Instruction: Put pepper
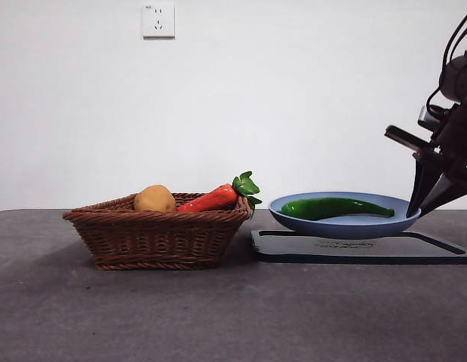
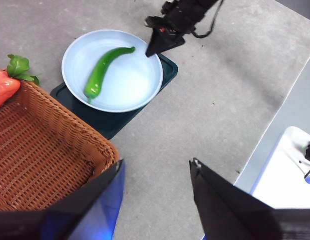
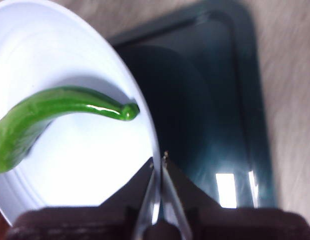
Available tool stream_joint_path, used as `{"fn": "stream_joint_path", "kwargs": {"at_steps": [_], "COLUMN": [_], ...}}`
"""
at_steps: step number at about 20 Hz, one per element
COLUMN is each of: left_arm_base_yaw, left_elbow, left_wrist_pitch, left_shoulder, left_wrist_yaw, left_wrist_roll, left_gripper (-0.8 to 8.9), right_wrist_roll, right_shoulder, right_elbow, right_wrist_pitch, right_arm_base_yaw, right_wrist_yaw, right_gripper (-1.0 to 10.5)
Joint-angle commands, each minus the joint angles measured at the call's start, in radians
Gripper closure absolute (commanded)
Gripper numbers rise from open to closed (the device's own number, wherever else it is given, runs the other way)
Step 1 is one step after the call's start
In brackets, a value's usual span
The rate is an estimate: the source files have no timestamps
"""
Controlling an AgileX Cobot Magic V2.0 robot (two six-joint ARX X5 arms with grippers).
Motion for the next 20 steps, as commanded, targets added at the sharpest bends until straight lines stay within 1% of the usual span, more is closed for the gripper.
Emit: {"fn": "stream_joint_path", "kwargs": {"at_steps": [1, 8, 9, 13, 17, 20], "left_arm_base_yaw": [-0.007, -0.007, -0.007, -0.007, -0.007, -0.007], "left_elbow": [0.019, 0.019, 0.020, 0.020, 0.020, 0.019], "left_wrist_pitch": [0.005, 0.005, 0.005, 0.005, 0.000, -0.002], "left_shoulder": [0.010, 0.010, 0.010, 0.010, 0.010, 0.010], "left_wrist_yaw": [0.000, -0.001, -0.001, -0.002, -0.002, -0.002], "left_wrist_roll": [-0.011, -0.013, -0.013, -0.013, -0.009, -0.003], "left_gripper": [5.79, 5.79, 5.79, 5.79, 5.80, 5.81], "right_wrist_roll": [0.009, 0.008, 0.008, 0.005, -0.010, -0.056], "right_shoulder": [0.042, 0.085, 0.085, 0.076, -0.018, -0.174], "right_elbow": [0.025, 0.025, 0.025, 0.026, 0.026, 0.025], "right_wrist_pitch": [0.012, 0.003, 0.002, -0.003, -0.060, -0.135], "right_arm_base_yaw": [0.000, 0.000, 0.000, 0.000, -0.006, -0.006], "right_wrist_yaw": [-0.005, 0.000, 0.000, -0.002, 0.000, -0.003], "right_gripper": [9.4, 9.4, 9.3, 7.6, 7.5, 7.5]}}
